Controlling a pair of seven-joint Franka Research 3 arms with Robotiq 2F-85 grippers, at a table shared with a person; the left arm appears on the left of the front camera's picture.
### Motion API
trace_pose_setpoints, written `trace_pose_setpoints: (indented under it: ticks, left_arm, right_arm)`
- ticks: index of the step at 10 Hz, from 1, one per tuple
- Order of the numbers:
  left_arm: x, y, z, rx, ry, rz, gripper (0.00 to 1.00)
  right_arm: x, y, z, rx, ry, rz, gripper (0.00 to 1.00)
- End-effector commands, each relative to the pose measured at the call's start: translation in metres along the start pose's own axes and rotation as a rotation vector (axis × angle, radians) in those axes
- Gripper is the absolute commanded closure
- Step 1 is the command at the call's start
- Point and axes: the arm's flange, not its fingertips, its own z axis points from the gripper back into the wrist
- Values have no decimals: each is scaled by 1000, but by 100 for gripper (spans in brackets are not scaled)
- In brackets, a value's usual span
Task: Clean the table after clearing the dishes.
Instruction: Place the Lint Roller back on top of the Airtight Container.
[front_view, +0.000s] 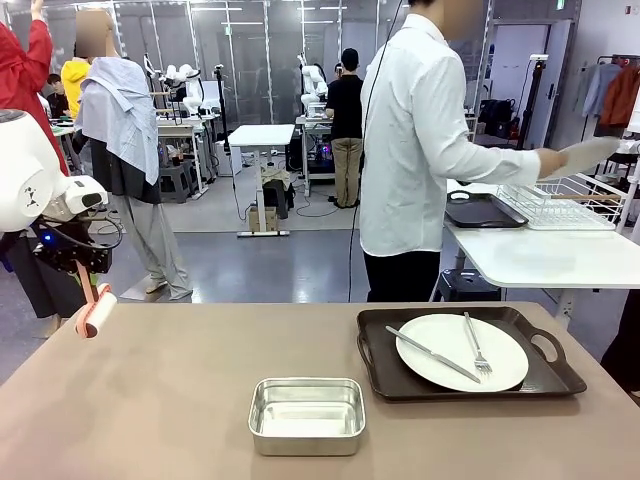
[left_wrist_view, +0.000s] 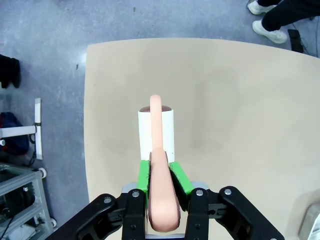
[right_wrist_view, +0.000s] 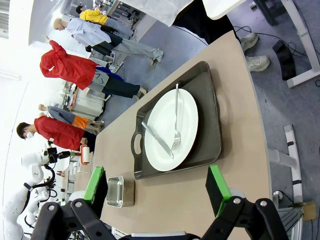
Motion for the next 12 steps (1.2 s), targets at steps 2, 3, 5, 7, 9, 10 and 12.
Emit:
trace_pose_setpoints:
  ticks: [2, 3, 5, 7, 9, 10, 12]
  left_arm:
    - [0, 0, 0, 0, 0, 0, 78]
    - [11, -18, 4, 96, 55, -238, 78]
    - [39, -72, 50, 51, -95, -512, 78]
    - [47, -123, 87, 53, -121, -725, 78]
    - [25, -187, 116, -80, -112, -1019, 78]
    - [6, -217, 127, -206, -88, -1181, 78]
    - [-25, -256, 140, -371, -28, -1351, 78]
  right_arm:
    - [-1, 0, 0, 16, -12, 21, 0]
    - [-1, 0, 0, 16, -12, 21, 0]
    - [-1, 0, 0, 16, -12, 21, 0]
    - [-1, 0, 0, 16, -12, 21, 0]
    - [-1, 0, 0, 16, -12, 21, 0]
    - [-1, 0, 0, 16, -12, 21, 0]
    - [-1, 0, 0, 16, -12, 21, 0]
